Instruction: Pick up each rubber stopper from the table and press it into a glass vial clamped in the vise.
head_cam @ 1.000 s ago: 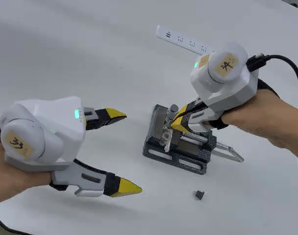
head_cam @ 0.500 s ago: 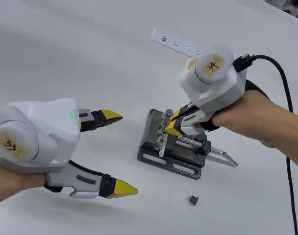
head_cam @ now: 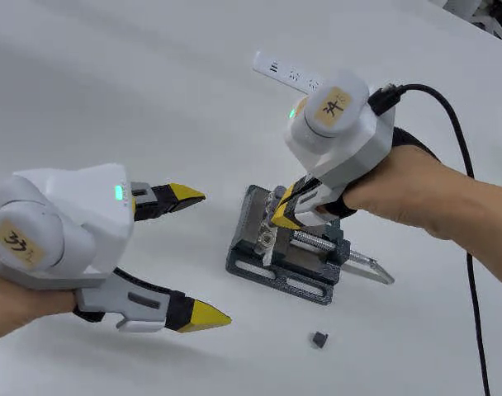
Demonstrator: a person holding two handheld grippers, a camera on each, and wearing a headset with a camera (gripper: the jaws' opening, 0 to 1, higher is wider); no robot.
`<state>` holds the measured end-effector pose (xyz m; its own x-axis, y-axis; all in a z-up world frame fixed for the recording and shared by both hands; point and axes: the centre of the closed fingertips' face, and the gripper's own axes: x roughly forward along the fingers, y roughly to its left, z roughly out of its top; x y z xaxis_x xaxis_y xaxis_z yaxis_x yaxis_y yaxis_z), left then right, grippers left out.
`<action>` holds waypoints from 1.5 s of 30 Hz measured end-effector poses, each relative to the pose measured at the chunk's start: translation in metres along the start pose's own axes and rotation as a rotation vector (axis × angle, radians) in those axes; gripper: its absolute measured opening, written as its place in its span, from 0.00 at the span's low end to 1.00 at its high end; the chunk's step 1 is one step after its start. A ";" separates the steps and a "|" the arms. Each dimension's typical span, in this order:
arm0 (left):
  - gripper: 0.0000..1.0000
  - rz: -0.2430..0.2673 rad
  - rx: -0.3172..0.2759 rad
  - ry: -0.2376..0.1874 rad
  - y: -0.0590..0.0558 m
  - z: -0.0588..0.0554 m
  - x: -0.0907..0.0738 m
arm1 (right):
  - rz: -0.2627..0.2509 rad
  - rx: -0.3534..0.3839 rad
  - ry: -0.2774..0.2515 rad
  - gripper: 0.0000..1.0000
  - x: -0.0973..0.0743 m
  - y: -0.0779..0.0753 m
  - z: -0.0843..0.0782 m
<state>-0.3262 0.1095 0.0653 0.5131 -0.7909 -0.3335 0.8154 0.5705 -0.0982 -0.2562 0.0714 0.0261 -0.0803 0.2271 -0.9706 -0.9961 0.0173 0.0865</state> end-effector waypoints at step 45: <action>0.80 0.022 0.018 0.017 0.004 0.005 -0.009 | -0.057 -0.088 0.028 0.00 0.000 0.001 -0.003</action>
<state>-0.3258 0.1180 0.0731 0.5264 -0.7741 -0.3516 0.8087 0.5836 -0.0740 -0.2570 0.0684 0.0253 -0.0228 0.2004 -0.9794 -0.9984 -0.0562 0.0118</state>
